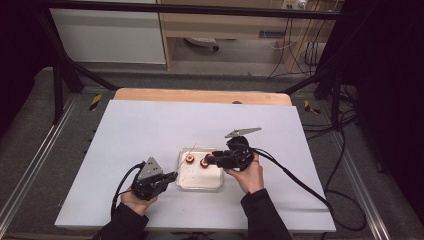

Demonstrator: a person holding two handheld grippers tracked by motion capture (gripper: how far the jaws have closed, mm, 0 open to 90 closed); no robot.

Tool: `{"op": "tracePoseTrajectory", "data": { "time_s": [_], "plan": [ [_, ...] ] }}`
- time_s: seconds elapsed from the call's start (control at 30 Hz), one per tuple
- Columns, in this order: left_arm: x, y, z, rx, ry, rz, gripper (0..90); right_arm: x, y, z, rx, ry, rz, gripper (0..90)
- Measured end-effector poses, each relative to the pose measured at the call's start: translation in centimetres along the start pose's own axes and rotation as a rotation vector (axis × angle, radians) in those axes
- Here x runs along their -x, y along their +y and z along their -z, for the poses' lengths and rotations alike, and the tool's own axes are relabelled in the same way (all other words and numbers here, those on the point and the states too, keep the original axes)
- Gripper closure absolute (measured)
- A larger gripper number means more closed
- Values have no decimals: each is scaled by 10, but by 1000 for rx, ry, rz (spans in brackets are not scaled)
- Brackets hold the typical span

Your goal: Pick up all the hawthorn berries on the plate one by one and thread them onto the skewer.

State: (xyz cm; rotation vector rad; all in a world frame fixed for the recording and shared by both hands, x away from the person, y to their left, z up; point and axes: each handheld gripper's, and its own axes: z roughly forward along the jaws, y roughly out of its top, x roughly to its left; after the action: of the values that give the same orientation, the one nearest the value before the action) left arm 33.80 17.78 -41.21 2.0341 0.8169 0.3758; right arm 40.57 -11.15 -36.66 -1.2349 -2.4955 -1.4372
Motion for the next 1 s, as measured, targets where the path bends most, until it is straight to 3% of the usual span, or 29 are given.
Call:
{"op": "tracePoseTrajectory", "data": {
  "time_s": [0.4,0.43,1.0],
  "plan": [
    [-3,-1,3,49,18,96,881,4,-7,4,277,54,-118,609],
    [-3,-1,3,51,20,101,882,4,-7,2,318,59,-130,609],
    [9,2,4,88,-1,121,881,-3,-3,0,590,118,-233,610]
  ]
}}
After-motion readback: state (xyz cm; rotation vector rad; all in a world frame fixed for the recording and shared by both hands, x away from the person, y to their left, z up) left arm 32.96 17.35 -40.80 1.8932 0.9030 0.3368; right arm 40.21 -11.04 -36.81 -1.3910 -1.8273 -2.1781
